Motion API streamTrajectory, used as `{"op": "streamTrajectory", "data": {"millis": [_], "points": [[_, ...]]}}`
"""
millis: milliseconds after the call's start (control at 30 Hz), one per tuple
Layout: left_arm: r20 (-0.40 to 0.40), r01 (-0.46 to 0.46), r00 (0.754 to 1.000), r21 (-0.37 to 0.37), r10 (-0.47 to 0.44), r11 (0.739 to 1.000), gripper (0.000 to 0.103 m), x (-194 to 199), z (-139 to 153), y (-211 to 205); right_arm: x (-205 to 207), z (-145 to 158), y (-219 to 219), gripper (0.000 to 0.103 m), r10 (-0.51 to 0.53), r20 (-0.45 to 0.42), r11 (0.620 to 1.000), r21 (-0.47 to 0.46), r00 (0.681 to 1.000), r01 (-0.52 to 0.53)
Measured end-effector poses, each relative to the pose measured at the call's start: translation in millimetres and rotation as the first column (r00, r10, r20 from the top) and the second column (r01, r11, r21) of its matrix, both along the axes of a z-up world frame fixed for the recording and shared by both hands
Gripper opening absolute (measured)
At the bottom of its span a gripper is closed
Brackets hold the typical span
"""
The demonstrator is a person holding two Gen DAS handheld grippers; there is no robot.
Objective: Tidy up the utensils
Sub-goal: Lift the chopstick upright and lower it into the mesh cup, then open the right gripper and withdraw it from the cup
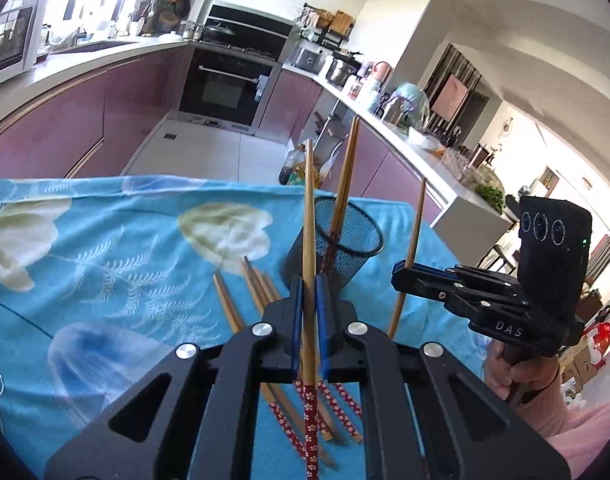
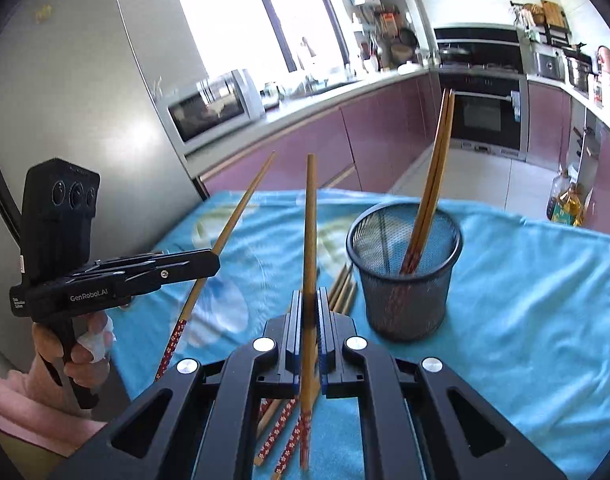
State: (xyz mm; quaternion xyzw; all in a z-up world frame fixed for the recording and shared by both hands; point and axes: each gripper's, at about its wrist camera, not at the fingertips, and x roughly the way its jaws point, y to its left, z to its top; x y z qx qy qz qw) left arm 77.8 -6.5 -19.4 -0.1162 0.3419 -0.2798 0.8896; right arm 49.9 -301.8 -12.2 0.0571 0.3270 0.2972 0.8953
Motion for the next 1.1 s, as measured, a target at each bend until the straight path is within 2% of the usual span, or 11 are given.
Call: {"op": "streamTrajectory", "data": {"millis": [100, 200, 433, 667, 800, 967, 1100], "points": [[0.055, 0.007, 0.998, -0.038, -0.005, 0.999, 0.007, 2.2, 17.8, -4.0, 2.2, 14.8, -9.1, 0.006, -0.022, 0.048, 1.000, 0.011, 0.999, 0.021], [0.111, -0.002, 0.994, -0.022, 0.004, 1.000, 0.007, 5.5, 30.8, -13.4, 5.9, 25.9, -15.9, 0.006, -0.032, 0.076, 0.999, 0.031, 0.997, 0.029], [0.162, 0.003, 0.987, -0.037, 0.003, 0.999, 0.007, 27.8, 45.3, -39.7, 15.4, 52.5, -25.8, 0.006, -0.050, 0.131, 0.999, 0.026, 0.990, 0.047], [0.264, -0.014, 0.964, -0.092, 0.038, 0.996, 0.007, 60.8, 68.5, -67.6, 25.0, 79.6, -37.2, 0.006, -0.082, 0.199, 0.997, 0.026, 0.977, 0.078], [0.310, -0.043, 0.948, -0.089, 0.068, 0.995, 0.007, 78.0, 74.0, -86.0, 33.6, 87.1, -43.3, 0.006, -0.108, 0.232, 0.994, 0.009, 0.967, 0.109], [0.323, -0.070, 0.942, -0.092, 0.096, 0.993, 0.007, 102.3, 68.8, -105.8, 46.0, 83.3, -49.1, 0.006, -0.124, 0.237, 0.992, 0.005, 0.963, 0.127], [0.337, -0.093, 0.935, -0.066, 0.110, 0.993, 0.007, 118.1, 59.8, -118.4, 50.8, 79.9, -50.8, 0.006, -0.135, 0.232, 0.991, 0.019, 0.963, 0.135]]}}
